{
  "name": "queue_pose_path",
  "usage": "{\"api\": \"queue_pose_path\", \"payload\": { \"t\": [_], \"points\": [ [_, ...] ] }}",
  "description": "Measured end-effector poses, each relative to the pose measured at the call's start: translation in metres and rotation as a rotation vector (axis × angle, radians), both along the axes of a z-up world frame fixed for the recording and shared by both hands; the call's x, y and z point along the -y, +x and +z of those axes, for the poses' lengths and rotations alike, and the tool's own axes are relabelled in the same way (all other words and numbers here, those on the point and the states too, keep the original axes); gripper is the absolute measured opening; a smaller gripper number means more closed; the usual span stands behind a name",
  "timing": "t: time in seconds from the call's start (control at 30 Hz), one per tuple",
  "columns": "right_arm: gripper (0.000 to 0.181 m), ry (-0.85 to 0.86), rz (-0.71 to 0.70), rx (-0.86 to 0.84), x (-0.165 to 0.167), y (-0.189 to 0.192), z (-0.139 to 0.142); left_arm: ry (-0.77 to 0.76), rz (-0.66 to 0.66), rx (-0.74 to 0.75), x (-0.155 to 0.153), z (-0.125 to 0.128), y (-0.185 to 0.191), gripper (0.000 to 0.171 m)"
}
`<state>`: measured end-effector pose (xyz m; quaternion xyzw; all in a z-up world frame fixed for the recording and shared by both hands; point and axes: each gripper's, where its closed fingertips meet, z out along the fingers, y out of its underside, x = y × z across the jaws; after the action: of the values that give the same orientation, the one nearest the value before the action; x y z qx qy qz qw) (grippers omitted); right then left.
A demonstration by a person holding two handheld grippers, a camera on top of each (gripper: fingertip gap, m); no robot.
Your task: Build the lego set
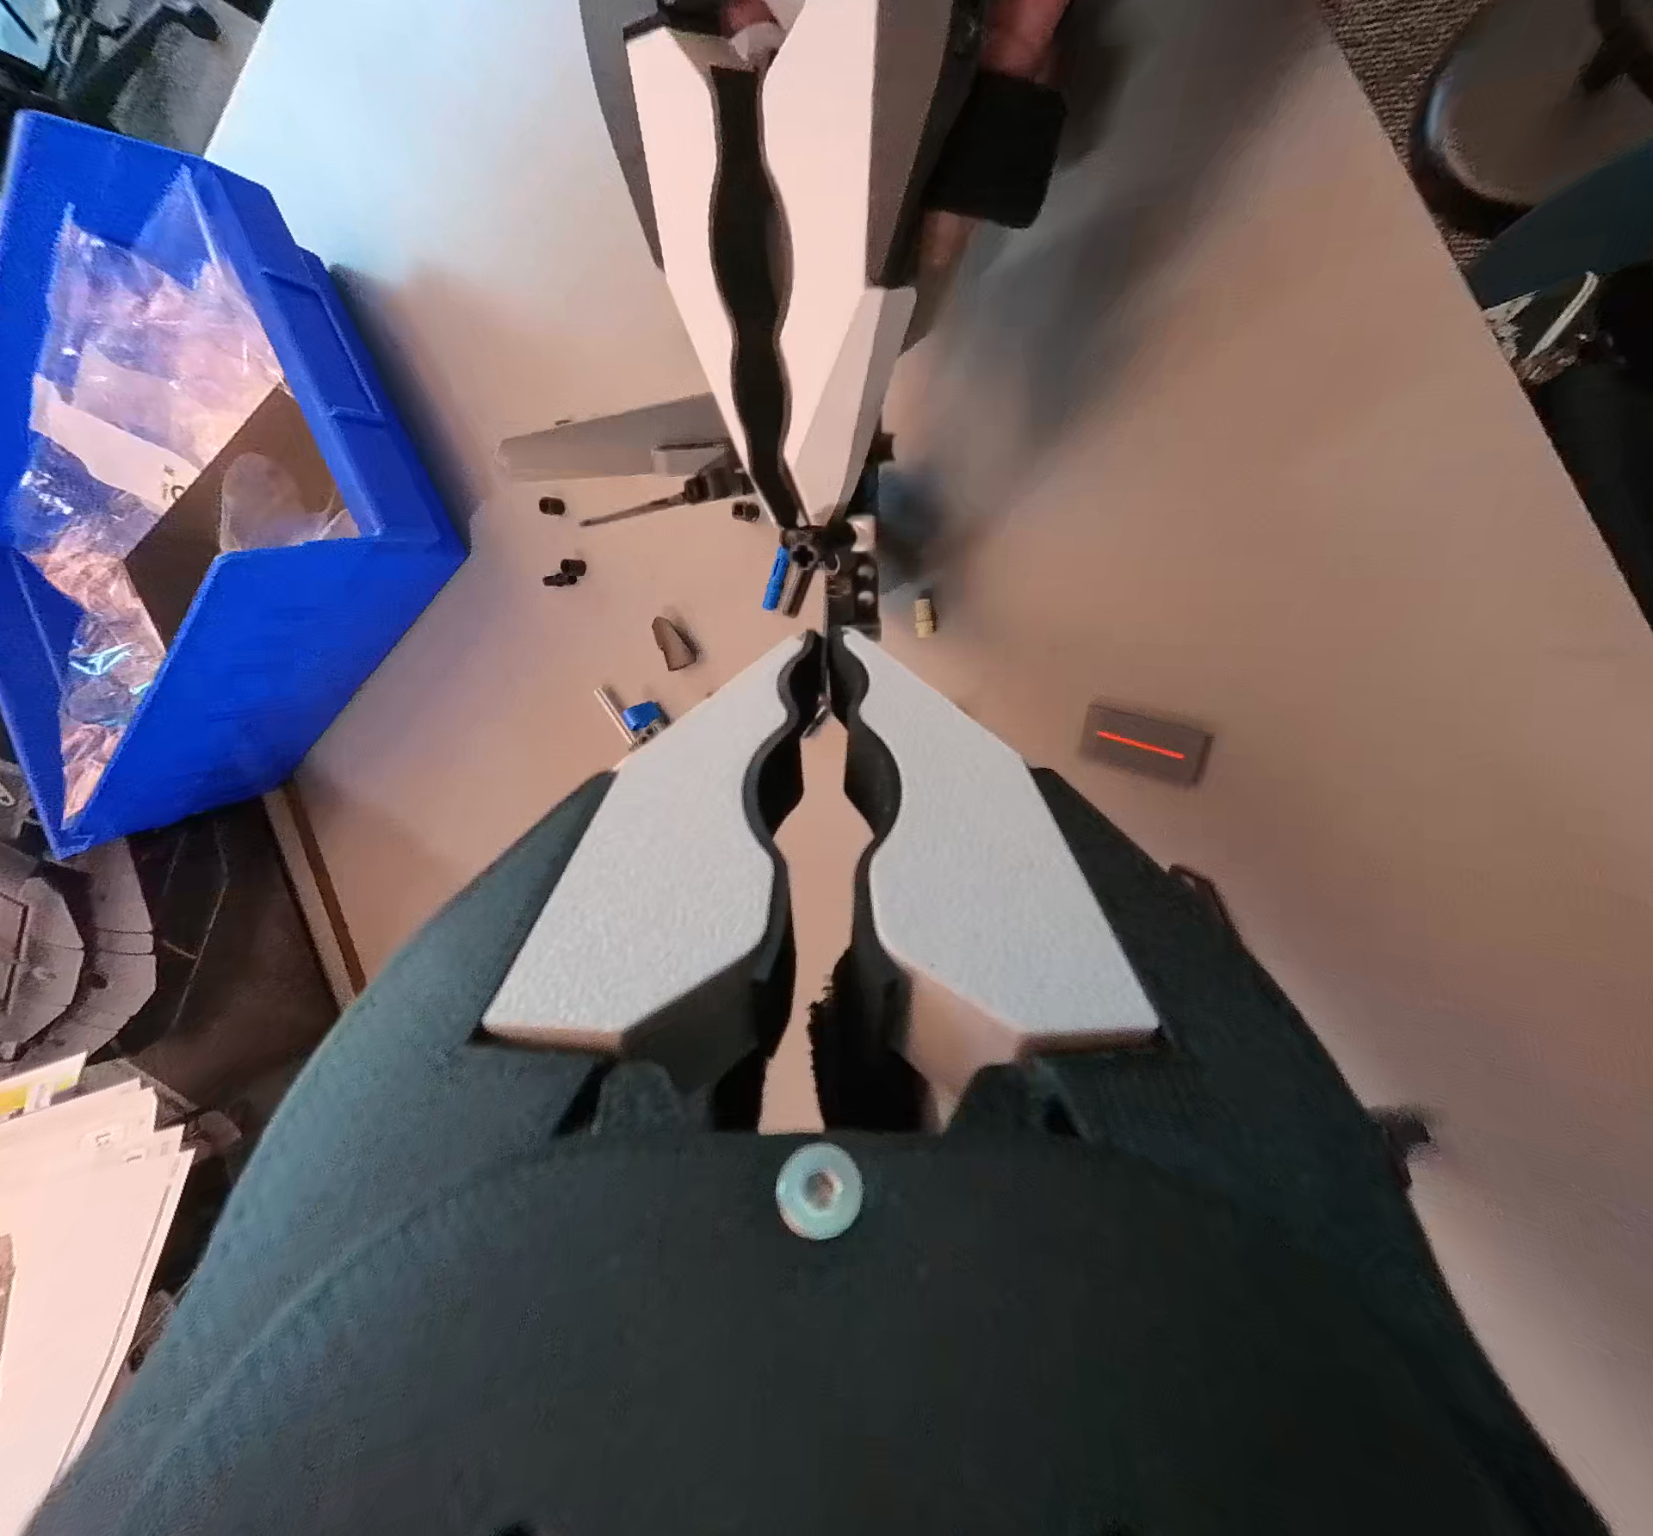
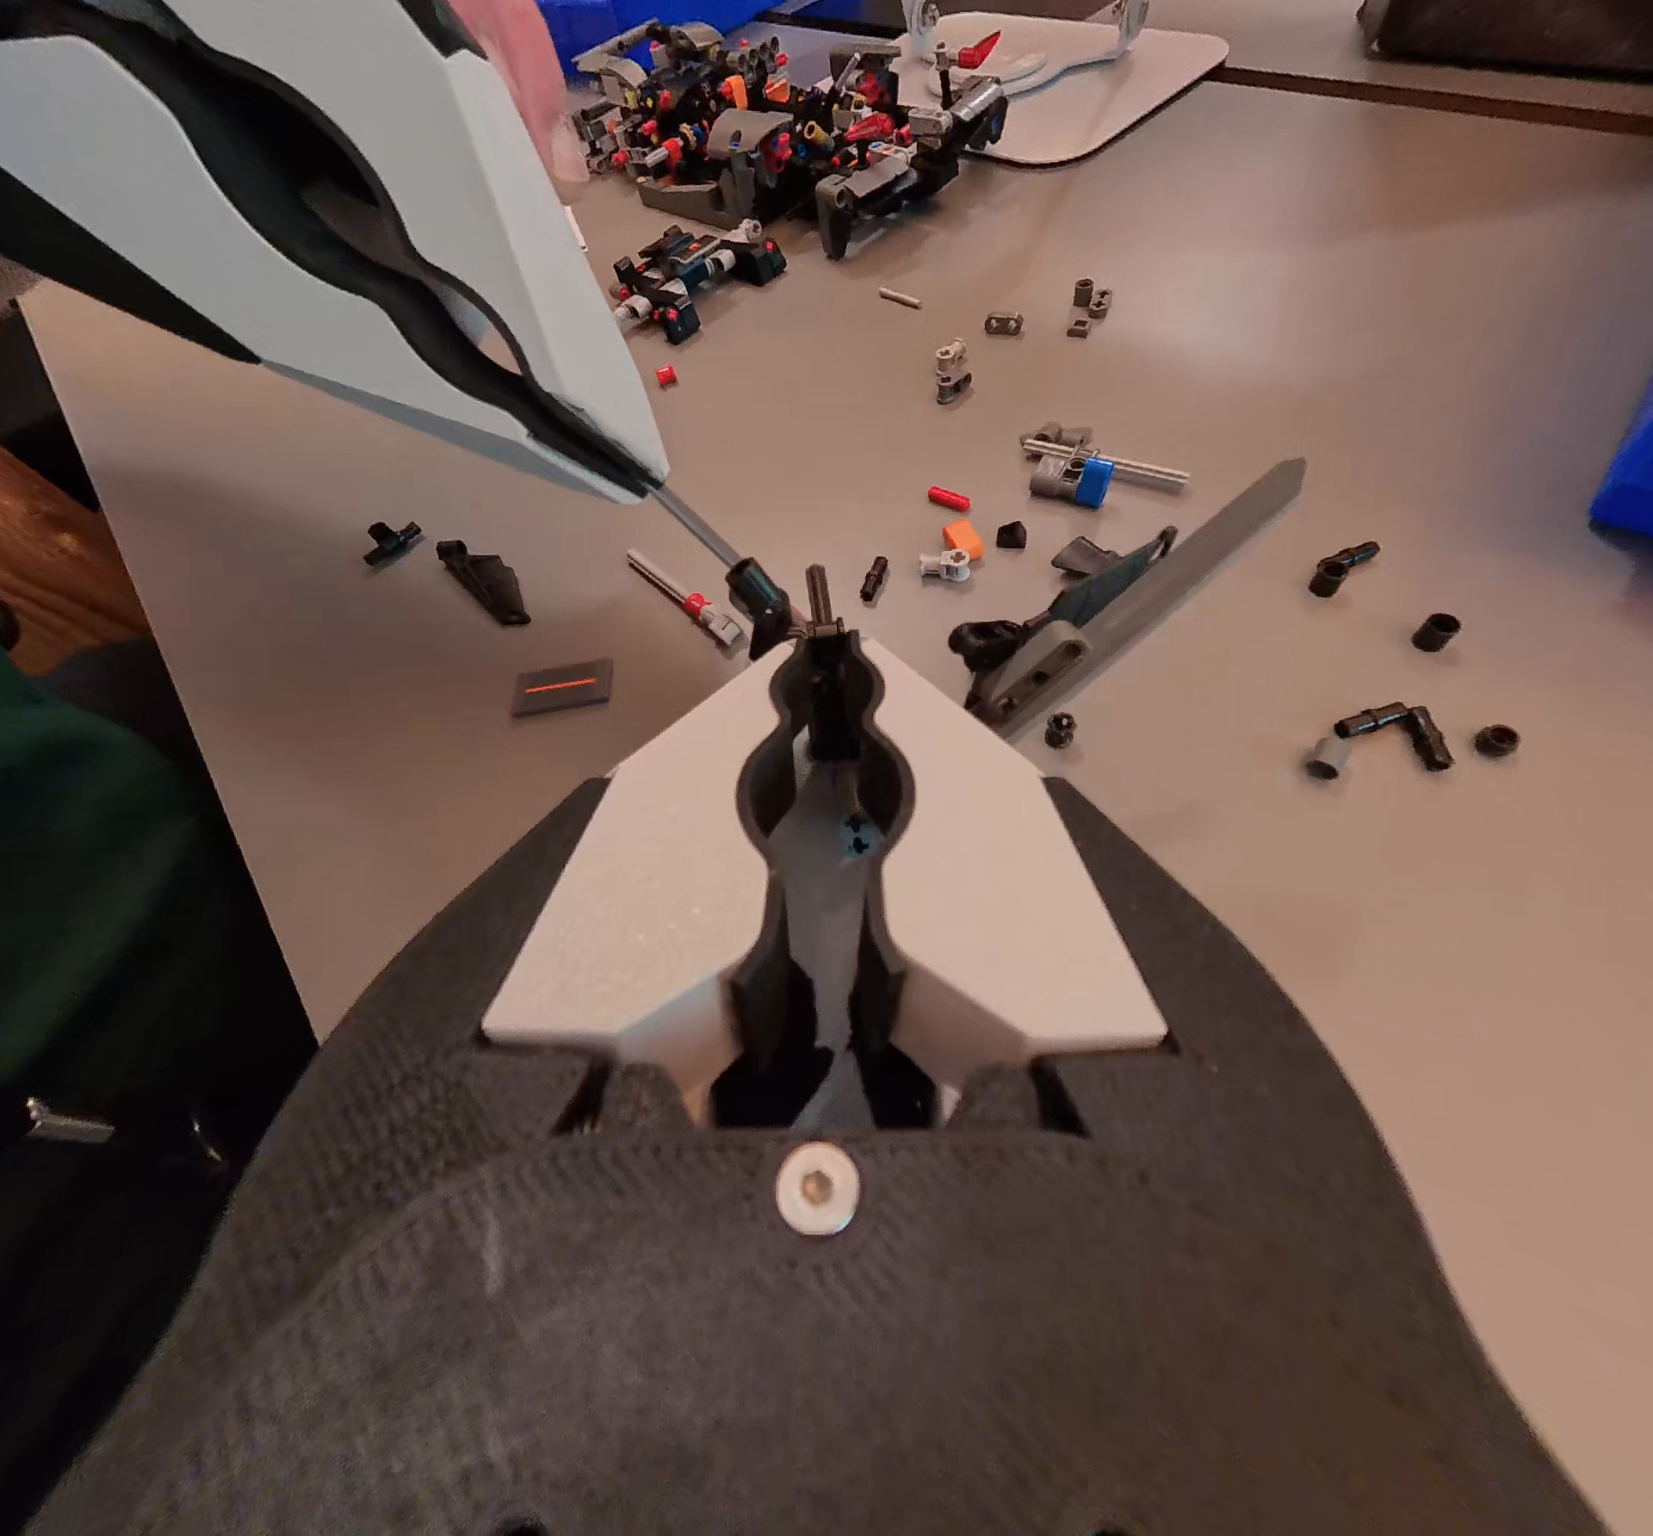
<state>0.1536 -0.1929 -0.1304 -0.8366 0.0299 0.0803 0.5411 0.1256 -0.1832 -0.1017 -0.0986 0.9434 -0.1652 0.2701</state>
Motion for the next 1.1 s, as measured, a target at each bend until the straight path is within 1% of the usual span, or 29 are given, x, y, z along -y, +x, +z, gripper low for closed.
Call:
{"api": "queue_pose_path", "payload": {
  "t": [0.07,0.13,0.23,0.37,0.5,0.7,0.83,1.1],
  "points": [
    [0.004,0.022,-0.007,0.002,0.002,0.001,0.004,-0.01,0.0,-0.022,0.001,0.0,0.001,0.0],
    [0.004,0.069,0.0,-0.051,0.006,0.002,0.013,-0.004,0.015,-0.031,-0.002,0.0,0.003,0.0],
    [0.004,0.104,0.021,-0.085,0.011,0.003,0.018,-0.006,0.012,-0.049,-0.003,0.001,0.005,0.0],
    [0.005,0.079,0.102,-0.087,0.012,-0.006,0.015,-0.021,0.013,-0.074,-0.001,0.002,0.007,0.0],
    [0.005,0.031,0.14,-0.076,0.012,-0.012,0.006,-0.015,0.008,-0.093,-0.002,0.002,0.007,0.0],
    [0.005,-0.024,0.197,-0.044,0.014,-0.019,-0.003,-0.048,0.011,-0.161,0.002,0.004,0.012,0.0],
    [0.005,-0.029,0.207,-0.055,0.014,-0.018,-0.004,-0.072,0.028,-0.23,0.002,0.006,0.018,0.0],
    [0.005,-0.035,0.248,-0.09,0.016,-0.015,-0.004,-0.25,0.114,-0.503,-0.003,0.007,0.039,0.0]
  ]
}}
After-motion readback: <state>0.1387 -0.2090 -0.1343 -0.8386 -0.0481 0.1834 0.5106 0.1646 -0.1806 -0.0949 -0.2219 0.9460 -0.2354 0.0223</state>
